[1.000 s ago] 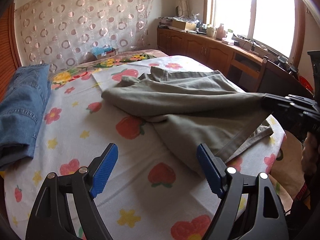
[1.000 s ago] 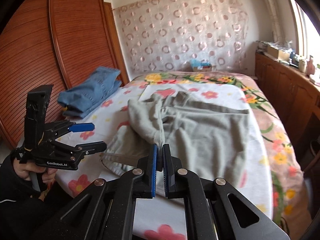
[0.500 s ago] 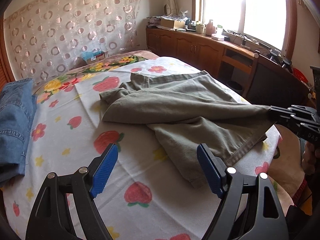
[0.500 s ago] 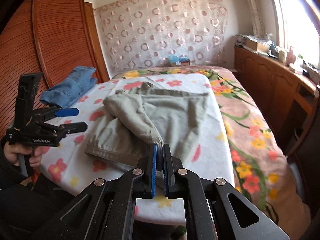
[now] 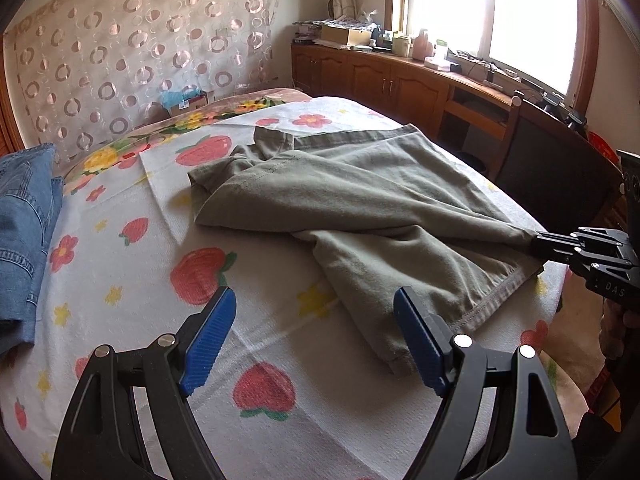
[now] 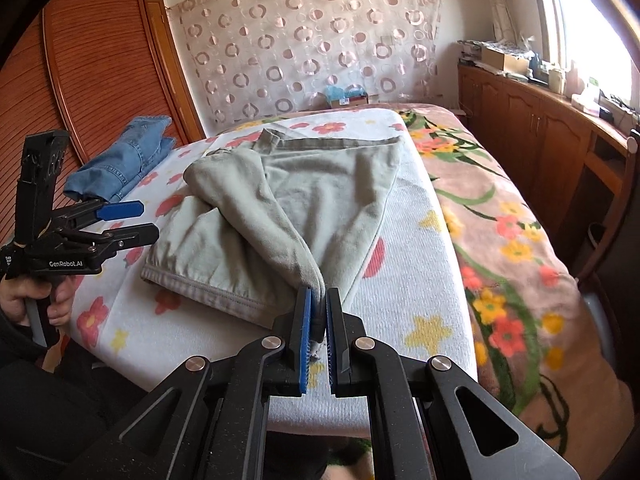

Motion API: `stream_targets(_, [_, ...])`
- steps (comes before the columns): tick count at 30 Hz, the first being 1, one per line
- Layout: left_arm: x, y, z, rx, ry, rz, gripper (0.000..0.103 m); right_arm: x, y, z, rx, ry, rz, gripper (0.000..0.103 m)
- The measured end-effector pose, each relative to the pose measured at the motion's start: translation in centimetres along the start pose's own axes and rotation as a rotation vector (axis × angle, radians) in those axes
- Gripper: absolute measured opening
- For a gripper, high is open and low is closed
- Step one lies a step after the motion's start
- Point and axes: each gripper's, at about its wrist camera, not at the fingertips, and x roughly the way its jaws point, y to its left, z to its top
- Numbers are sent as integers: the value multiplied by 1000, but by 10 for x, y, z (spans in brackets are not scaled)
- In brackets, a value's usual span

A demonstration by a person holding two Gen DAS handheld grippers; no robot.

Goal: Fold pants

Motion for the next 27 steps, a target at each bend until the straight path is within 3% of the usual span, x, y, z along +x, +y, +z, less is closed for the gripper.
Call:
stream_targets(7, [-5, 18, 10, -26, -29, 12, 82, -12, -7, 10, 2, -37, 20, 20])
stream_targets(12, [-6, 33, 20, -41, -49, 35, 82, -6, -7, 34, -45, -65, 37, 26])
stream_targets(22, [5, 64, 46, -45, -57, 51, 82, 55, 3, 104, -117, -32, 62, 27])
stream_targets(27, [20, 80, 55, -44, -54, 57, 82, 96, 5, 126, -140, 33, 84, 28])
